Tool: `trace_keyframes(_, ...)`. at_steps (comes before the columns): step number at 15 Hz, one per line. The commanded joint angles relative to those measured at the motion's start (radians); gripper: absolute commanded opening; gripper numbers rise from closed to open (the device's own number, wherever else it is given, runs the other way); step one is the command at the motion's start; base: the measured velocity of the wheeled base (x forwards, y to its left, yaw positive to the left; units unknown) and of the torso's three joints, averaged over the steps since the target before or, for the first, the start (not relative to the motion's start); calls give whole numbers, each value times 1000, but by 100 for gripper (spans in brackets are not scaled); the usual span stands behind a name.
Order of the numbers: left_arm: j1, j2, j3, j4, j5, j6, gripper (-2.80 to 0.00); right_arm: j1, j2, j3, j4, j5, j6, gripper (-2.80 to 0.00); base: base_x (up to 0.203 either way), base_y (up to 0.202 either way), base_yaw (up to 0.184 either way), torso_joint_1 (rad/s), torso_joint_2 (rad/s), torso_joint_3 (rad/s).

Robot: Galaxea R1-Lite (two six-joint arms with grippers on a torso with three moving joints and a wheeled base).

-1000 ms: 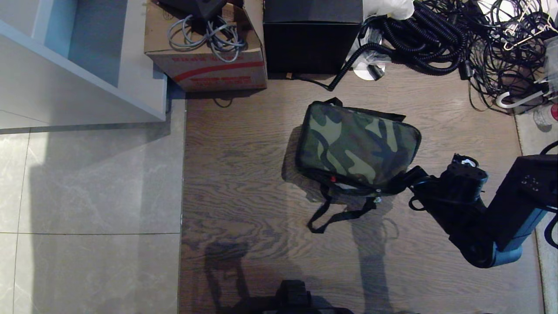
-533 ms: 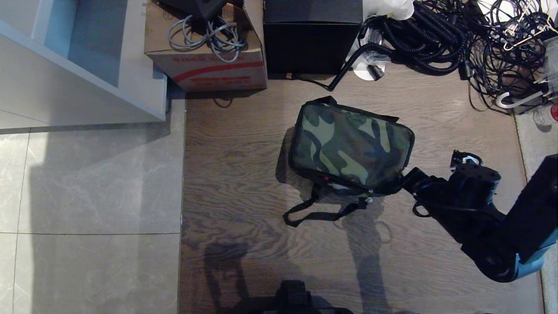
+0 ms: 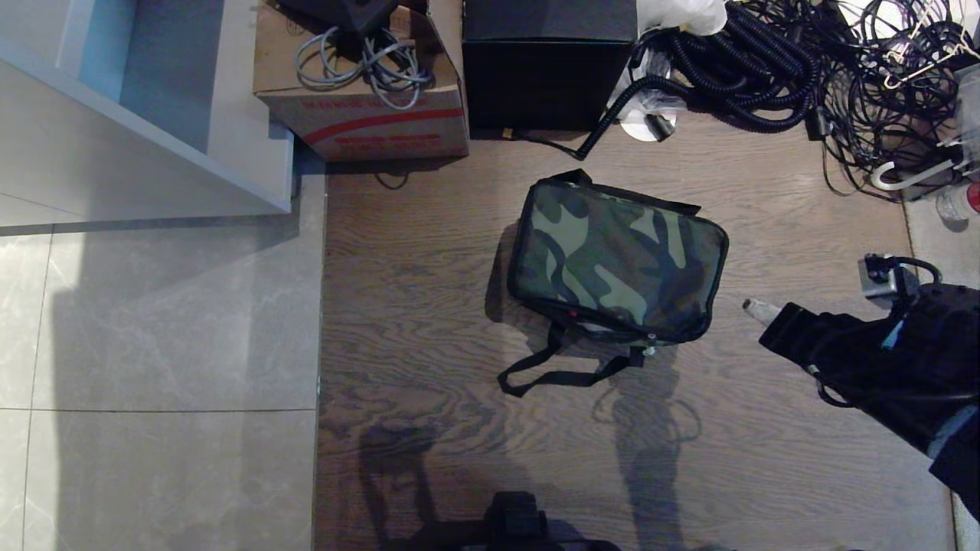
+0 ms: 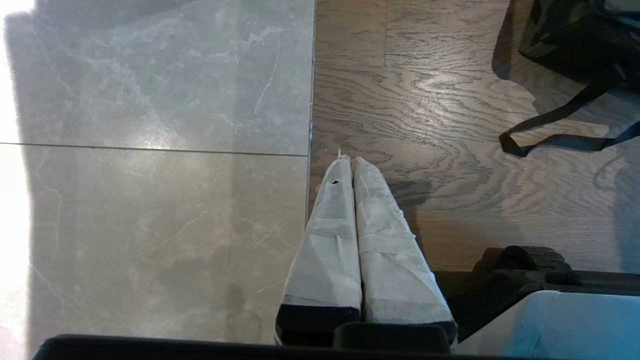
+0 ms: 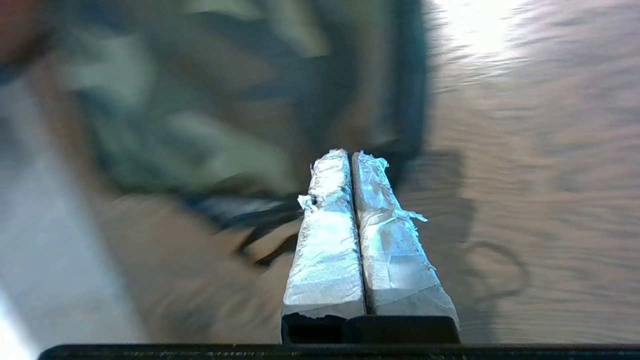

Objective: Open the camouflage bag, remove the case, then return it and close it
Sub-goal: Open the top of the storage box

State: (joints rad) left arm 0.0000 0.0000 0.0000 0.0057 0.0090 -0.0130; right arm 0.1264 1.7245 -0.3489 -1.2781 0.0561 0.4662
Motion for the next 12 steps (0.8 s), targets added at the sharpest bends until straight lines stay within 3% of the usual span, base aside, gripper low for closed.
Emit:
trace_keyframes(1, 0, 0, 0, 0, 0, -1, -280, -1, -112, 14, 24, 51, 3, -280, 0, 0, 0, 0, 0, 0)
trace_keyframes(12, 0, 0, 0, -1, 0, 1, -280, 1, -182, 48, 83, 90, 31, -280, 0, 0, 0, 0, 0, 0)
